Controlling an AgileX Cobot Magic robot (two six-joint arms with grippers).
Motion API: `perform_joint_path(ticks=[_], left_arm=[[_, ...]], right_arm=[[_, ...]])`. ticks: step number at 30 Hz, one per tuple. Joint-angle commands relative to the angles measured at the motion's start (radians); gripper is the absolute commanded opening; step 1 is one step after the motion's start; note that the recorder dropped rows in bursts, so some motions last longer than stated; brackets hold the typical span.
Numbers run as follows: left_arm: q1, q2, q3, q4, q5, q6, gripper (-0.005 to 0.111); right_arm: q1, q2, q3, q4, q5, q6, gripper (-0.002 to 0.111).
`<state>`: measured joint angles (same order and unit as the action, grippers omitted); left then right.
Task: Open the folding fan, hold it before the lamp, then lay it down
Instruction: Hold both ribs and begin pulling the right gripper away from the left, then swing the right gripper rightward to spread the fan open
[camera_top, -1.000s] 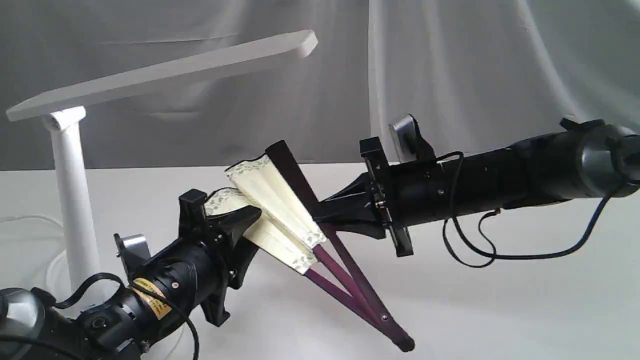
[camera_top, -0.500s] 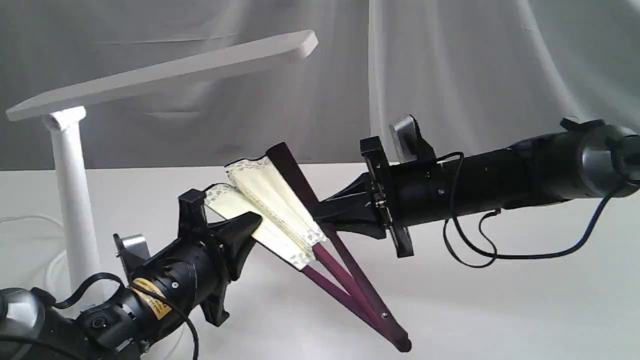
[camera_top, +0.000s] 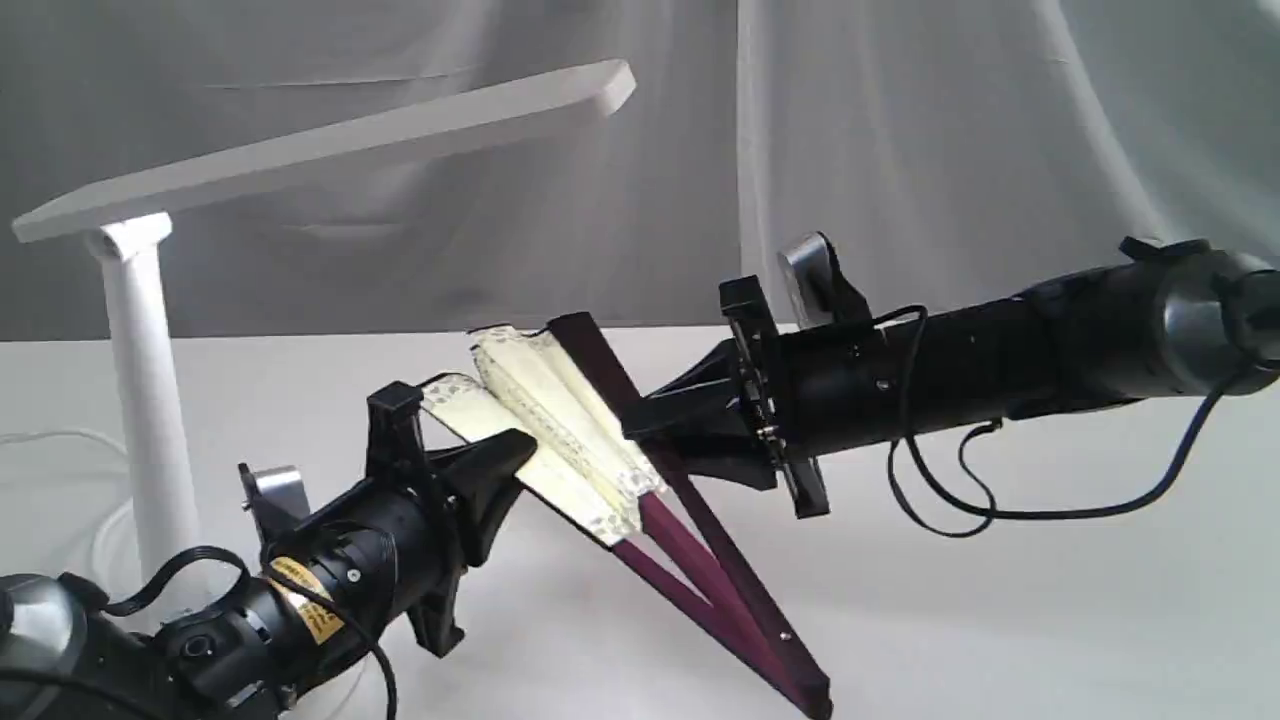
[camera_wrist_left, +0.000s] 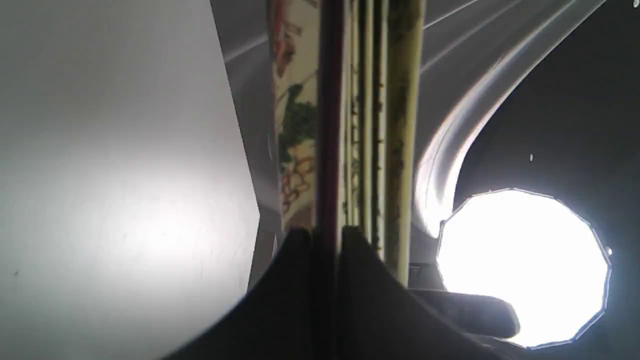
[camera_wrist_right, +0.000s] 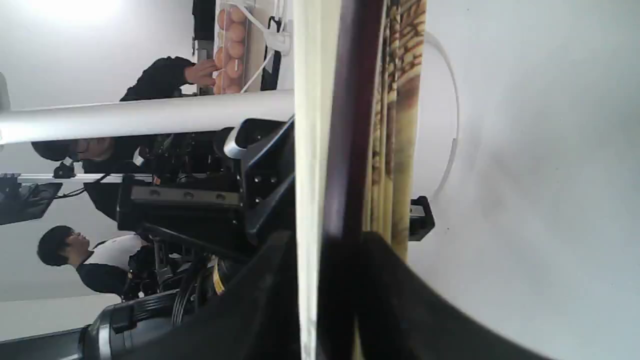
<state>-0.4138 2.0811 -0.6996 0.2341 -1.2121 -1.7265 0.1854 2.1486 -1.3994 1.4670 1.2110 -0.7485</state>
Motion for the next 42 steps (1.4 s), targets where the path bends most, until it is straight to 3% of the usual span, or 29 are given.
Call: perform_joint_path(ticks=[1, 18, 26, 42], left_arm=[[-0.004, 0.001, -0.005, 0.069, -0.009, 0.008, 0.000], [-0.004, 0.001, -0.005, 0.108, -0.009, 0.008, 0.000], [-0.004, 0.001, -0.005, 0.097, -0.009, 0.008, 0.000], [-0.004, 0.001, -0.005, 0.098, -0.009, -0.002, 0.000]], right_arm=[[-0.001, -0.014, 0.006, 0.049, 0.010, -0.008, 0.033], [-0.002, -0.012, 0.006, 0.137, -0.023, -0.039, 0.032], [-0.002, -0.012, 0.006, 0.136, -0.090, -0.042, 0.000], [-0.080, -0.012, 0.006, 0.162, -0.126, -0.069, 0.000]])
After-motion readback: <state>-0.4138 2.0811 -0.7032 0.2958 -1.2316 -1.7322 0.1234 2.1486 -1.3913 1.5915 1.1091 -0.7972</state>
